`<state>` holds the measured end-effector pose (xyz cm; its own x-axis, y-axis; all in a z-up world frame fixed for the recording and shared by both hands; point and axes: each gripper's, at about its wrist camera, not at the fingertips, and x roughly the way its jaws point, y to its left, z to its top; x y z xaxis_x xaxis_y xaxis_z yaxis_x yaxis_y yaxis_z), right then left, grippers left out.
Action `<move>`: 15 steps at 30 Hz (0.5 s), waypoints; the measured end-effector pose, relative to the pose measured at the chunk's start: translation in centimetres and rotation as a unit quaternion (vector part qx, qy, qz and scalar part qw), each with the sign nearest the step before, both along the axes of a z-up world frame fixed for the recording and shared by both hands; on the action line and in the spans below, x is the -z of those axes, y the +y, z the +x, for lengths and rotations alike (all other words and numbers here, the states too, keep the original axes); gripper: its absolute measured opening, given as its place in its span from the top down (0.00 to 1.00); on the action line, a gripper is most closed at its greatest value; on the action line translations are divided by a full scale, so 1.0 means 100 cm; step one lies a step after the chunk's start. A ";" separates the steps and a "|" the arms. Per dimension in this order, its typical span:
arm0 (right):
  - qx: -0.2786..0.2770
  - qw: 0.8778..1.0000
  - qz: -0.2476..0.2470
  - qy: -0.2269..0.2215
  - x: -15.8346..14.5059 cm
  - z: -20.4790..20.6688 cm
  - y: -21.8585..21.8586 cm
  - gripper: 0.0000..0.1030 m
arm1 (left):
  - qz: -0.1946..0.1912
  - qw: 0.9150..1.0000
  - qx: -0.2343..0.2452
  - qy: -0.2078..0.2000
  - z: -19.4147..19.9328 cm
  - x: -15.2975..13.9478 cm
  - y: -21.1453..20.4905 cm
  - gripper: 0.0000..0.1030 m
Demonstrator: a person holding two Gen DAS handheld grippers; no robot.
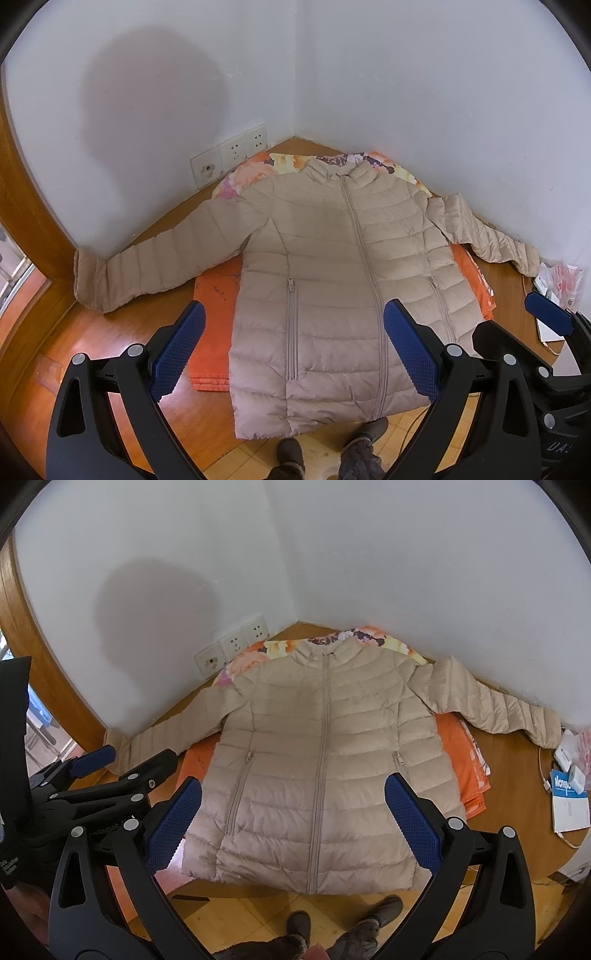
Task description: Fold large clothes
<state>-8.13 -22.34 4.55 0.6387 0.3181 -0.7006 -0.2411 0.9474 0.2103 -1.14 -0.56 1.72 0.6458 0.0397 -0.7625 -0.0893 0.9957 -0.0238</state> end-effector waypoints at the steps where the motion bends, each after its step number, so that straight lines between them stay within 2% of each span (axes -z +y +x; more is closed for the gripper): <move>1: 0.000 1.000 0.001 0.000 0.000 0.000 0.000 0.04 | 0.000 1.000 0.000 0.000 0.000 0.000 0.001 0.09; 15: -0.003 1.000 0.004 0.006 0.002 0.006 0.003 0.04 | 0.002 1.000 -0.001 -0.001 0.000 0.001 0.003 0.09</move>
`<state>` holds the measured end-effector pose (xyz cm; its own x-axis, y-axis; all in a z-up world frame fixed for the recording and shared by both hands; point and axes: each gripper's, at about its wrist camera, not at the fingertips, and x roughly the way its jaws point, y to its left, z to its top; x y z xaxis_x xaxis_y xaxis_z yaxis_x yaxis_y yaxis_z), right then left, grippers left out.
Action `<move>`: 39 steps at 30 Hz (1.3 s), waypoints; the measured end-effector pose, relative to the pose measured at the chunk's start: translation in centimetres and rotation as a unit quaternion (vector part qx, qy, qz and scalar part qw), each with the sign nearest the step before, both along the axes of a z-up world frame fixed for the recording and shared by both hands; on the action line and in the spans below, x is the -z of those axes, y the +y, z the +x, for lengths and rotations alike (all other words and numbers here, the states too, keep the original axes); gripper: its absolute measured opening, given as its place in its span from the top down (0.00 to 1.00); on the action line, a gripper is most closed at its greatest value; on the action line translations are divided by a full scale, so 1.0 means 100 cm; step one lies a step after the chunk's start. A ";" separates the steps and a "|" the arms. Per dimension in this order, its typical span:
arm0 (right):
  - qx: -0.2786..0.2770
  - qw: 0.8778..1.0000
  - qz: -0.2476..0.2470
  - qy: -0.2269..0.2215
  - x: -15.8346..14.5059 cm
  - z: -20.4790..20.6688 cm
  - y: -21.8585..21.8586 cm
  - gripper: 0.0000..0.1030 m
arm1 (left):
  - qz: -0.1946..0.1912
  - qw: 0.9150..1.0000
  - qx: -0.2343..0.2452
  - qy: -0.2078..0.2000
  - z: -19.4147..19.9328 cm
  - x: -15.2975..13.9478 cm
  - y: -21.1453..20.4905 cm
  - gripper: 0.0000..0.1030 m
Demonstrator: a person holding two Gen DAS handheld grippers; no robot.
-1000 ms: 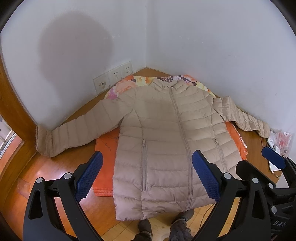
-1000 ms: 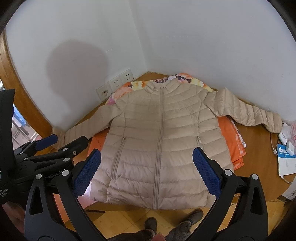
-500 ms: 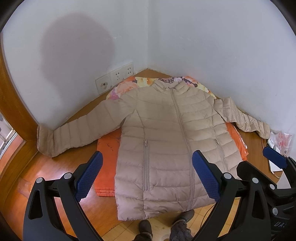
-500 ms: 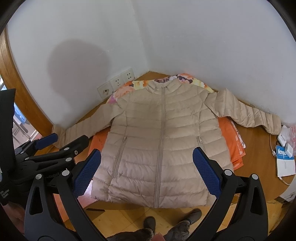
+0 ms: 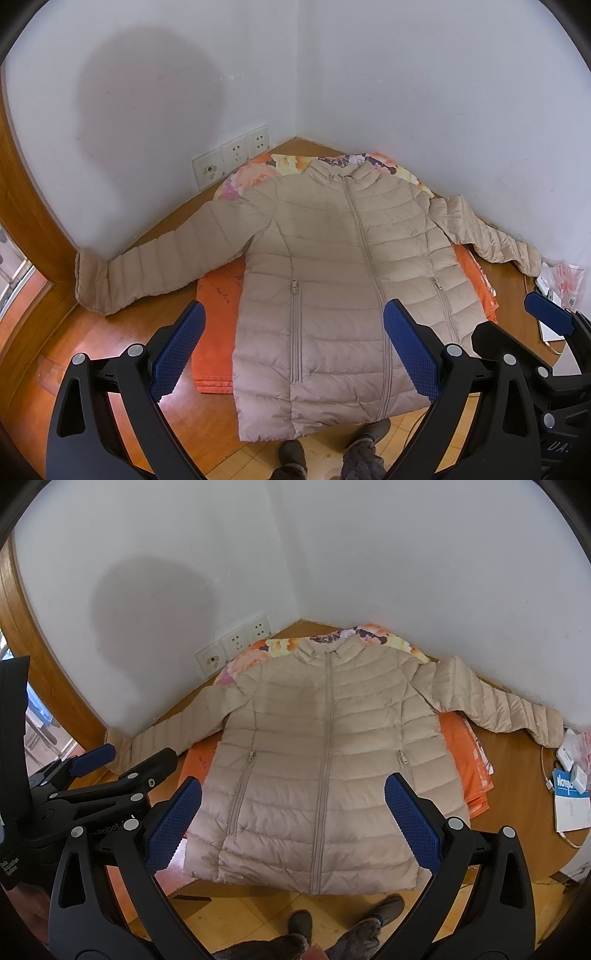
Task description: Fold large clothes
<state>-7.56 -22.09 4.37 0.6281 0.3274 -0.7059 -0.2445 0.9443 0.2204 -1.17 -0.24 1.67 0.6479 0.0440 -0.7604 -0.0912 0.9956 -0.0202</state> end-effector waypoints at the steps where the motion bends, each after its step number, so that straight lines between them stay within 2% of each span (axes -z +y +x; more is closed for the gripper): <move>1: 0.000 1.000 0.000 0.000 0.000 0.000 0.000 0.04 | 0.000 1.000 0.000 0.000 0.000 0.000 0.000 0.09; 23: 0.001 1.000 0.001 0.001 0.003 0.001 -0.004 0.04 | 0.001 1.000 -0.002 0.000 0.000 0.002 0.000 0.10; 28: 0.004 1.000 -0.008 -0.004 0.006 0.003 0.000 0.04 | -0.004 1.000 -0.005 0.006 0.007 0.010 0.005 0.10; 31: 0.001 1.000 0.004 0.000 0.009 0.009 0.008 0.04 | -0.006 1.000 -0.008 0.009 0.012 0.016 0.012 0.09; 35: -0.005 1.000 0.021 0.004 0.012 0.021 0.019 0.04 | -0.017 0.999 -0.030 0.003 0.016 0.023 0.034 0.09; 39: 0.004 0.997 0.068 0.022 0.015 0.037 0.025 0.04 | -0.022 0.996 -0.089 -0.011 0.017 0.034 0.082 0.09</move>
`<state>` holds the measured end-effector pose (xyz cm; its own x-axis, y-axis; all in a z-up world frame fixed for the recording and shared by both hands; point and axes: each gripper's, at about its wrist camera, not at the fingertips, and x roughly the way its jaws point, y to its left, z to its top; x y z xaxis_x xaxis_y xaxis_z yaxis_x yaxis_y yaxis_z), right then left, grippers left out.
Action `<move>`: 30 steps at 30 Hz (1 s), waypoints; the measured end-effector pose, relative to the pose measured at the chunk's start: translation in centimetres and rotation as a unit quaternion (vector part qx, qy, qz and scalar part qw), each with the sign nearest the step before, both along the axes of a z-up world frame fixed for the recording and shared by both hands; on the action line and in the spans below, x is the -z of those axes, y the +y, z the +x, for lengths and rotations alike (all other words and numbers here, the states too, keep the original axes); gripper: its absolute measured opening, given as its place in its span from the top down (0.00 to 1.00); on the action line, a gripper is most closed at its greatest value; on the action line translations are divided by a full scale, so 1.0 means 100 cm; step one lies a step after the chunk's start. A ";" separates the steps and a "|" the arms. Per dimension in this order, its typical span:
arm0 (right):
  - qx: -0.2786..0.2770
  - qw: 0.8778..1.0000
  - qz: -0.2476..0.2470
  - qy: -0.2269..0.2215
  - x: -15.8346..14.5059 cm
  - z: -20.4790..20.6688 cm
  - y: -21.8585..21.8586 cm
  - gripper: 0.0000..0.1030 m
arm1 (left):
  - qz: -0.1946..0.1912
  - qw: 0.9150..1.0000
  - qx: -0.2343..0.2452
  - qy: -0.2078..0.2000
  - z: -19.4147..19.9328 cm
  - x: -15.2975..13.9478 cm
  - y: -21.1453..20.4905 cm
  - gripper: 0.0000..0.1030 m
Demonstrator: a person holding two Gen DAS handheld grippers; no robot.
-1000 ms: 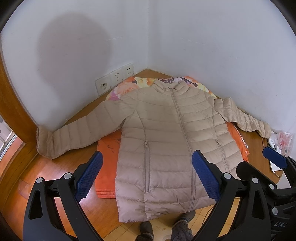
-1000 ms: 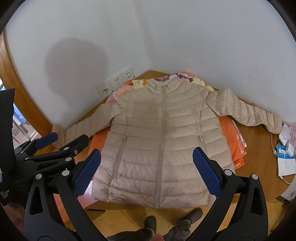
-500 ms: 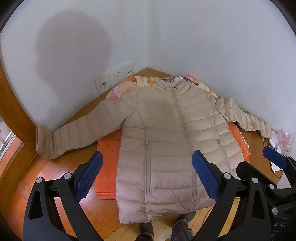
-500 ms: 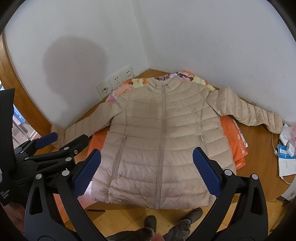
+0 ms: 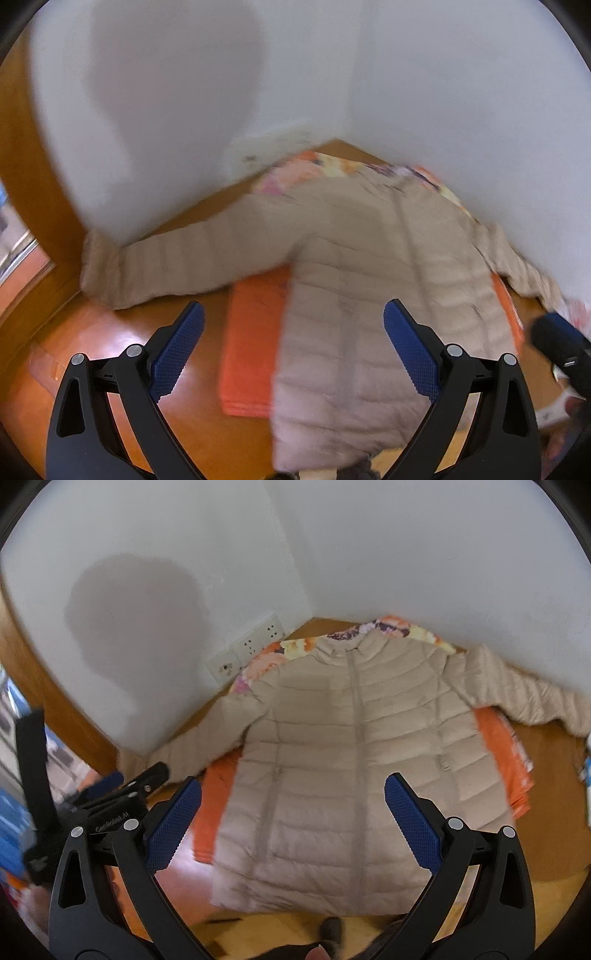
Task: Fold large clothes
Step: 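Grasp the cuff of the jacket sleeve with the left gripper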
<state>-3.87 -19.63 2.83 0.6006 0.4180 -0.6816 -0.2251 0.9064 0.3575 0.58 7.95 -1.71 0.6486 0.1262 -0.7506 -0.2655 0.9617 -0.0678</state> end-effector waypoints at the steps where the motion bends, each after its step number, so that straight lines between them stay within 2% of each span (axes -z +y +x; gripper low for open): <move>1: 0.002 1.000 0.014 0.006 0.001 0.005 0.001 0.04 | -0.001 1.000 -0.019 0.000 0.000 0.003 0.015 0.09; 3: 0.005 1.000 0.028 0.011 0.002 0.013 0.005 0.04 | -0.008 0.999 -0.053 -0.001 0.001 0.009 0.046 0.08; 8: -0.003 1.000 0.007 0.003 0.000 0.028 0.025 0.04 | -0.018 0.990 -0.138 0.005 -0.002 0.032 0.129 0.08; 12: -0.022 1.000 -0.007 0.009 0.006 0.038 0.044 0.04 | 0.017 0.984 -0.177 0.012 -0.006 0.048 0.185 0.08; 15: -0.040 0.999 -0.019 0.018 0.015 0.043 0.060 0.04 | 0.021 0.979 -0.203 0.025 -0.006 0.059 0.222 0.08; 18: -0.047 0.997 -0.046 0.042 0.033 0.050 0.074 0.04 | 0.000 0.979 -0.201 0.025 -0.007 0.072 0.244 0.08; 22: -0.038 0.995 -0.075 0.060 0.048 0.060 0.091 0.04 | 0.002 0.984 -0.175 0.036 0.005 0.096 0.255 0.08; 27: -0.031 0.993 -0.079 0.088 0.058 0.082 0.116 0.04 | -0.002 0.985 -0.161 0.055 0.034 0.124 0.266 0.10; 28: -0.032 0.992 -0.075 0.093 0.058 0.085 0.120 0.04 | -0.007 0.985 -0.160 0.062 0.039 0.128 0.269 0.12; 29: -0.041 0.992 -0.065 0.100 0.058 0.090 0.129 0.04 | -0.016 0.985 -0.157 0.065 0.043 0.130 0.272 0.26; 30: -0.052 0.991 -0.064 0.101 0.057 0.094 0.137 0.04 | -0.024 0.986 -0.153 0.067 0.044 0.132 0.273 0.51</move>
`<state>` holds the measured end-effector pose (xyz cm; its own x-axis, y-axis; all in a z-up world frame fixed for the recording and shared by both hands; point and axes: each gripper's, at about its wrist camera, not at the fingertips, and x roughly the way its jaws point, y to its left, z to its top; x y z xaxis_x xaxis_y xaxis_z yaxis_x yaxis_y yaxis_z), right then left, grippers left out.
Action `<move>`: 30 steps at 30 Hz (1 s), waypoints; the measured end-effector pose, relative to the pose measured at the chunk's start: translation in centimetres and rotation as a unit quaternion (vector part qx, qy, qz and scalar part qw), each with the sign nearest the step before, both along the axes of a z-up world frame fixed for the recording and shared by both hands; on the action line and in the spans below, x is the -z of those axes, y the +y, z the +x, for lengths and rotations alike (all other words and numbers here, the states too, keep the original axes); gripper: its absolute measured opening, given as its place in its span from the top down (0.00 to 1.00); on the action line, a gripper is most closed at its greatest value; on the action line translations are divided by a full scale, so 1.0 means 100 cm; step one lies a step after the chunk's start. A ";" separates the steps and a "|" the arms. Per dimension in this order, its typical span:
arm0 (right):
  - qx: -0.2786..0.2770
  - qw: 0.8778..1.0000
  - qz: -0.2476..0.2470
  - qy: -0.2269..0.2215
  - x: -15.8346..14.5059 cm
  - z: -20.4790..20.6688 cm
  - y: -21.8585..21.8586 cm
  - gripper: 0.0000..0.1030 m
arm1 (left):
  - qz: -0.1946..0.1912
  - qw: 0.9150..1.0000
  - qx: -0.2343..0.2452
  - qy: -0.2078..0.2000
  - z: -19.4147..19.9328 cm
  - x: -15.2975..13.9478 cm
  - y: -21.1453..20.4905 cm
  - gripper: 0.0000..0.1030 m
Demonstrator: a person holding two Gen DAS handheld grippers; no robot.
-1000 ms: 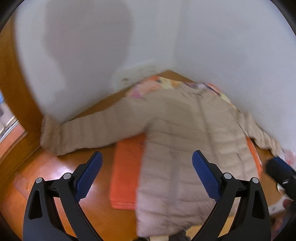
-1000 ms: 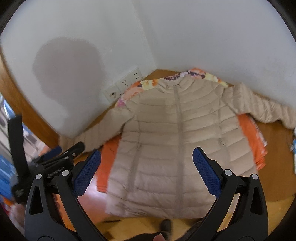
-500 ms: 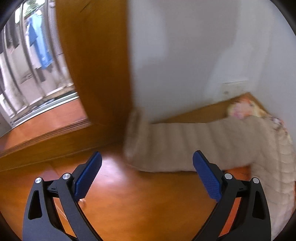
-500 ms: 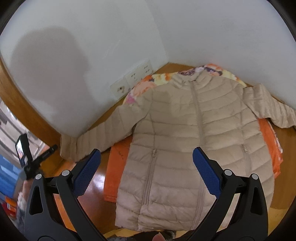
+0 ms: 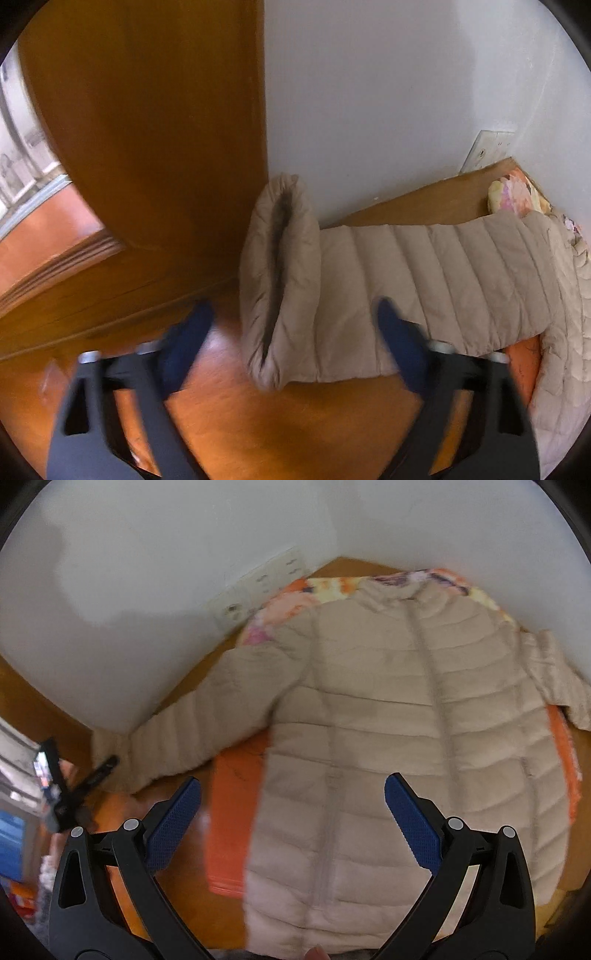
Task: Fold large clothes
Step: 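Grasp the cuff of the jacket sleeve with the left gripper, then lift the sleeve with the left gripper and lay it across the jacket body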
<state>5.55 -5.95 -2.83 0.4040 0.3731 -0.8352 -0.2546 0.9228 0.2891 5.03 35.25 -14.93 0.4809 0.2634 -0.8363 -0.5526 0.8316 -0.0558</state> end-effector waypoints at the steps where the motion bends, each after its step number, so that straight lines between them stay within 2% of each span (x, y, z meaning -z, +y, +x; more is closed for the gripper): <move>1: -0.011 1.000 -0.004 -0.004 -0.001 0.001 0.006 0.04 | -0.010 1.000 0.003 0.000 0.001 0.002 0.001 0.63; 2: -0.028 0.999 -0.021 -0.015 -0.003 0.003 0.016 0.04 | -0.013 1.000 0.006 0.000 0.001 0.003 0.002 0.85; 5: -0.051 0.997 -0.045 -0.036 -0.004 0.002 0.029 0.04 | -0.027 1.000 0.013 -0.010 -0.002 -0.001 0.001 0.92; 10: -0.044 0.999 -0.024 -0.021 0.005 0.007 0.018 0.04 | -0.040 0.999 0.010 -0.035 -0.005 -0.022 -0.005 0.93; 16: -0.037 0.999 -0.018 -0.035 0.007 0.013 -0.003 0.04 | -0.033 0.998 0.008 -0.049 0.004 -0.048 -0.025 0.93; 20: -0.022 0.999 -0.014 -0.032 0.007 0.017 -0.024 0.04 | -0.018 0.998 0.028 -0.047 0.019 -0.067 -0.051 0.93; 23: -0.014 0.999 -0.020 -0.026 0.008 0.019 -0.041 0.04 | -0.032 0.997 0.043 -0.055 0.032 -0.077 -0.071 0.93; 27: 0.000 0.999 -0.038 -0.029 0.007 0.019 -0.067 0.04 | -0.030 0.995 0.079 -0.056 0.053 -0.090 -0.109 0.93; 30: 0.021 0.999 -0.032 -0.018 0.006 0.021 -0.096 0.04 | -0.034 0.991 0.112 -0.058 0.071 -0.101 -0.145 0.93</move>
<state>7.63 -15.60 -3.45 0.4482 0.3020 -0.8414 -0.2245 0.9491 0.2210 12.10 20.76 -4.84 0.6149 0.0837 -0.7841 -0.3413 0.9246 -0.1689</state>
